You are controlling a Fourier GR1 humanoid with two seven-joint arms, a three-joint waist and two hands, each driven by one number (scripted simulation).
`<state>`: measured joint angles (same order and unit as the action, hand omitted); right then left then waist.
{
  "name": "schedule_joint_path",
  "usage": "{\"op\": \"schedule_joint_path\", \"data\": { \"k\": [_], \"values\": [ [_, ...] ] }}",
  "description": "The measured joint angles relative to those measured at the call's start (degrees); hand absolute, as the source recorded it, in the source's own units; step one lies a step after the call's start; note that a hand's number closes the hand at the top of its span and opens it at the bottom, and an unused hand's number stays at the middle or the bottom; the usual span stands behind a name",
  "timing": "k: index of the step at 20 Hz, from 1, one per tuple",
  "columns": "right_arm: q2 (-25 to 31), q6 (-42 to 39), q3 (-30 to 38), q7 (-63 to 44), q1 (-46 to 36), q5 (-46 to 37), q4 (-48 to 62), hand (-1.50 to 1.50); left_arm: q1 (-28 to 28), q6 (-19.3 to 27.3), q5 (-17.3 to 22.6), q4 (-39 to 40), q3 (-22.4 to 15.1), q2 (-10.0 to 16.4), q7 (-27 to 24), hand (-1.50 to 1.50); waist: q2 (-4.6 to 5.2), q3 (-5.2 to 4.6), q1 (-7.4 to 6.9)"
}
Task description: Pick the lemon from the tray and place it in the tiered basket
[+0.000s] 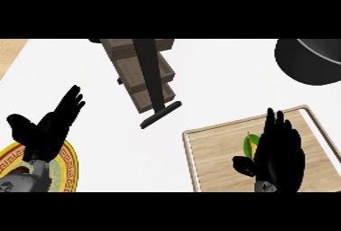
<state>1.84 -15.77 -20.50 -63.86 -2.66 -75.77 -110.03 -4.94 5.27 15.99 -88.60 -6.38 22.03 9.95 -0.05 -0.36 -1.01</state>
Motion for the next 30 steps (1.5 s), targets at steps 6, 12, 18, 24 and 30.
{"op": "schedule_joint_path", "data": {
  "k": [6, 12, 18, 24, 30],
  "values": [
    [-0.9, -2.4, 1.3, -2.4, -3.8, -0.5, 3.3, -1.50, -0.5, -1.2, 0.6, 1.1, 1.4, 0.4, -0.3, 0.00, 0.10, 0.20, 0.34],
    [-1.2, -3.1, 3.0, -1.9, -2.4, -2.0, 6.0, -1.50, 0.0, -0.4, -0.3, -0.2, 1.2, -0.6, 0.5, 0.00, 0.05, 0.32, 0.69],
    [-1.3, -2.8, 4.9, 0.0, -0.7, -6.2, 7.6, -1.50, 0.9, -0.7, -1.0, -0.7, 1.6, -1.3, 0.5, 0.00, 0.02, 0.33, 0.89],
    [-1.7, -2.9, 7.0, 1.6, -0.1, -9.3, 7.5, -1.50, 0.3, -1.2, -1.9, 0.2, 2.6, -2.0, 0.4, 0.00, -0.08, 0.25, 0.99],
    [-1.8, -5.1, 8.7, 2.2, 1.6, -3.5, 6.3, 1.50, 1.1, -2.6, -2.3, 0.3, 3.1, -2.2, -0.5, 0.00, -0.25, 0.11, 0.88]
  ]
}}
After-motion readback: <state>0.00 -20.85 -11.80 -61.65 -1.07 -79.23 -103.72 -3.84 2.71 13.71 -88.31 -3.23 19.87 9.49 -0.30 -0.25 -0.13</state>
